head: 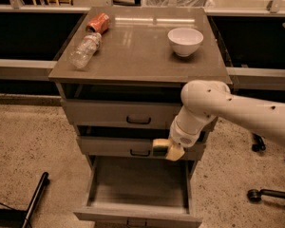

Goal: Place sponge into bottom drawer

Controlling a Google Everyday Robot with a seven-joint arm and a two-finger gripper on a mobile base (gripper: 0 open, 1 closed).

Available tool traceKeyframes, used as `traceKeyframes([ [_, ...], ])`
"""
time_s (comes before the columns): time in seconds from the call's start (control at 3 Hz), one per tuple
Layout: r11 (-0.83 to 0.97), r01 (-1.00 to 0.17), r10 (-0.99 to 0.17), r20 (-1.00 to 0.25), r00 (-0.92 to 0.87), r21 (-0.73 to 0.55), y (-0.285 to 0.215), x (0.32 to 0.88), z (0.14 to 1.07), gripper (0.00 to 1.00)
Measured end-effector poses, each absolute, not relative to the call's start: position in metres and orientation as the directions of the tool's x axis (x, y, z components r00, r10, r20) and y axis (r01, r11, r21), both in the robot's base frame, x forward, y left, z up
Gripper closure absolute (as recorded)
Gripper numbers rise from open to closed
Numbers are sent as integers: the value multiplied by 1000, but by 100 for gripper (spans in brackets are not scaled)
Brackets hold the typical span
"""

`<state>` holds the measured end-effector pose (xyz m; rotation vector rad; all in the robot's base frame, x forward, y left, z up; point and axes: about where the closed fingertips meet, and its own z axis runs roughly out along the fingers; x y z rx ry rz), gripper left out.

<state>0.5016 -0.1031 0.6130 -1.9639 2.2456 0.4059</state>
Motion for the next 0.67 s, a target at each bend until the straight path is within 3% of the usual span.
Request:
traceKeyframes([
  [0.67,296,-953,-860,-414,-298,72,-137,502,516,100],
])
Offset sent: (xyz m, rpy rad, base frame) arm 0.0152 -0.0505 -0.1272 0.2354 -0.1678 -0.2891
